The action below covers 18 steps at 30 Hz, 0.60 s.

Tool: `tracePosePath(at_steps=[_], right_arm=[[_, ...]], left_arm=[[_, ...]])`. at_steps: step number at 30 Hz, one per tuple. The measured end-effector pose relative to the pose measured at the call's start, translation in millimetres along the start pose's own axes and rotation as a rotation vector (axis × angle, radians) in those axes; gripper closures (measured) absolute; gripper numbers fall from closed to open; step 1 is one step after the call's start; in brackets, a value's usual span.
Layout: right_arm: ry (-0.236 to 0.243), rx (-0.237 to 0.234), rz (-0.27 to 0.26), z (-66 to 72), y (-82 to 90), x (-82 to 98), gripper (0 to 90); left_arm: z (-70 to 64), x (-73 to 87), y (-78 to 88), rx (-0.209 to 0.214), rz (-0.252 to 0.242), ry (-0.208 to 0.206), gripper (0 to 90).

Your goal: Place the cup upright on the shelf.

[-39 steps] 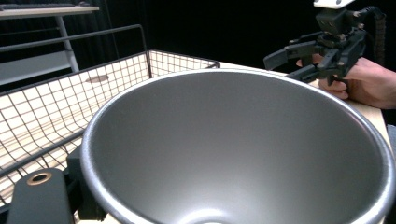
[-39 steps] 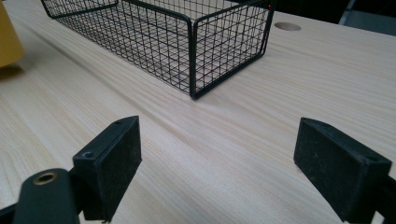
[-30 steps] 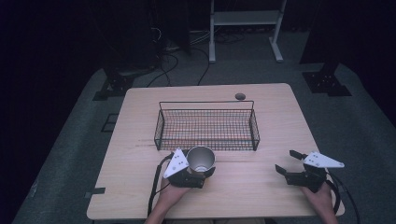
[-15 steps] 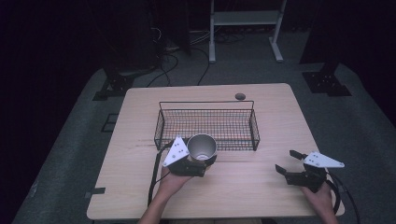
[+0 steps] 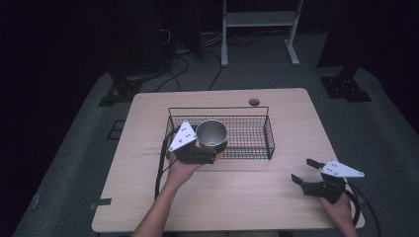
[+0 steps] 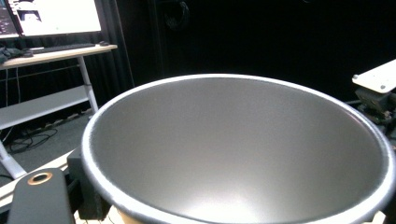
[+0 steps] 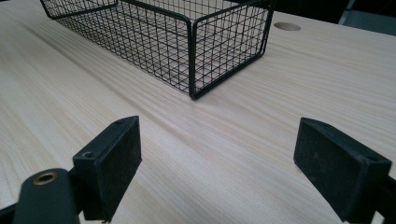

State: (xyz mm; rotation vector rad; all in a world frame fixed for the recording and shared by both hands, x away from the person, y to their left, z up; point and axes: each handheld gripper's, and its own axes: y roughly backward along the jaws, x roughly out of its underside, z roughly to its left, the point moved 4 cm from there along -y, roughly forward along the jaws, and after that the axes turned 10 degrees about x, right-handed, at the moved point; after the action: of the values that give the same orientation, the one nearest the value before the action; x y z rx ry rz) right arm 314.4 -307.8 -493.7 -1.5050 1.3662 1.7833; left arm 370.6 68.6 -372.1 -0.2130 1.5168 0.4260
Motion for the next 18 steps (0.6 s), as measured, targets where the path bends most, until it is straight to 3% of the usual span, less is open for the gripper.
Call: tracePosePath(at_steps=[18], right_arm=[[-0.001,0.0,-0.001,0.1,0.1,-0.1,13.9]], left_arm=[[25.9,-18.2,-9.8,0.021,-0.031,0.013,12.4]])
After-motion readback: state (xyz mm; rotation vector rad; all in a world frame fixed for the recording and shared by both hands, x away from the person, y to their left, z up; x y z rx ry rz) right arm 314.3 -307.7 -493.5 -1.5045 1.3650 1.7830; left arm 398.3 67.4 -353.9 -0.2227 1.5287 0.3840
